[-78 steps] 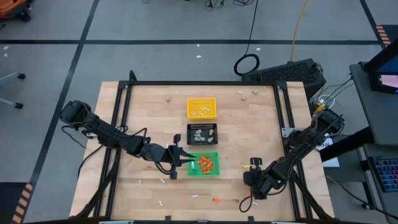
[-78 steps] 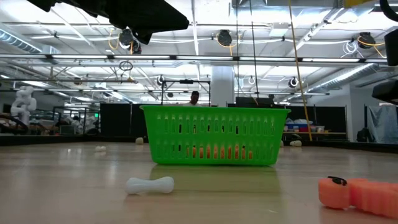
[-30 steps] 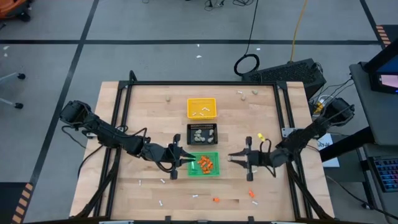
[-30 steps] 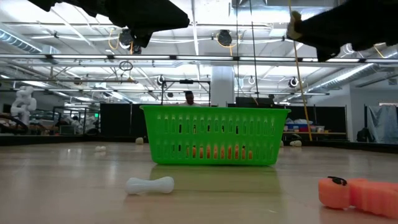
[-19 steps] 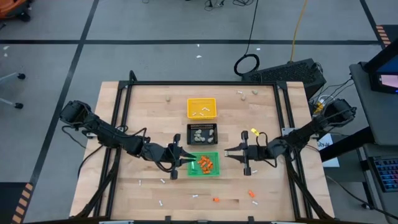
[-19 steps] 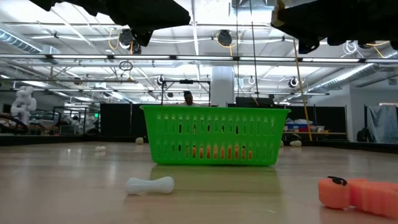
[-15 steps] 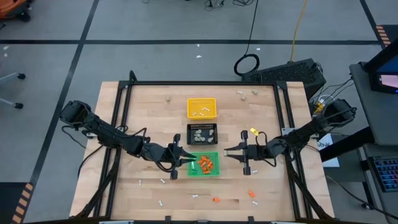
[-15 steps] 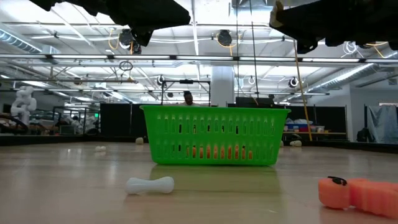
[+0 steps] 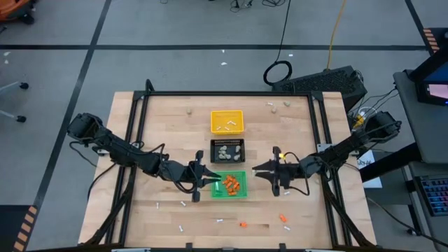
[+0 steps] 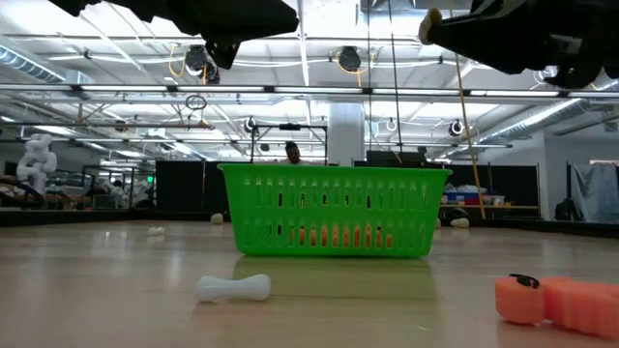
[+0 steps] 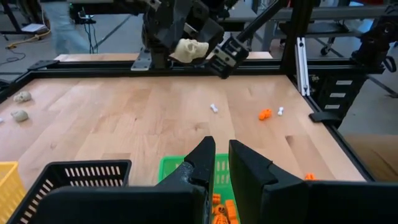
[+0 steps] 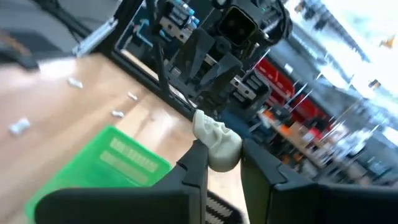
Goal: Sort Halloween decoration
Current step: Put the gray skull toy into the black basket
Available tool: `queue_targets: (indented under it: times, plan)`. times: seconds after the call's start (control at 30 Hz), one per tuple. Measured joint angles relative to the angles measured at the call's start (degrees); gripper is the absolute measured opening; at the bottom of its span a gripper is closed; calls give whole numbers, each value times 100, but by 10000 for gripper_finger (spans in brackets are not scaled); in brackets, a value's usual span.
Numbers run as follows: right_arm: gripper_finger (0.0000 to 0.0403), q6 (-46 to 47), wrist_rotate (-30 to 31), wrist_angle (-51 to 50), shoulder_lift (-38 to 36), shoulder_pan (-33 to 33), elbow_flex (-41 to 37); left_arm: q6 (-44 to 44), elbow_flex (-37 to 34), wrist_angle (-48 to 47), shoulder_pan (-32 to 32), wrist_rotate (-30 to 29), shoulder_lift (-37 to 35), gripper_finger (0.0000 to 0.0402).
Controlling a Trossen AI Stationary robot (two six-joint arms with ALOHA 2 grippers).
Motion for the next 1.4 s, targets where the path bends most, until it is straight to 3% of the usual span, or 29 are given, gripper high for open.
queue_targets:
  times: [0.23,0.7,0.93,1.27,1.4]
  plan:
    - [45,-1209,7,1,0,0,0,-2,0,-2,0,0,0,47]
    - [45,-979,15,0,0,-3,2,1,0,-2,0,0,0,47]
    - [45,-187,17,0,0,-23,2,2,0,-4,0,0,0,47]
    - [45,2658,26,-541,-2,-614,7,5,0,-5,0,0,0,47]
    - [45,3048,22,-736,-2,-921,175,5,0,-7,0,0,0,47]
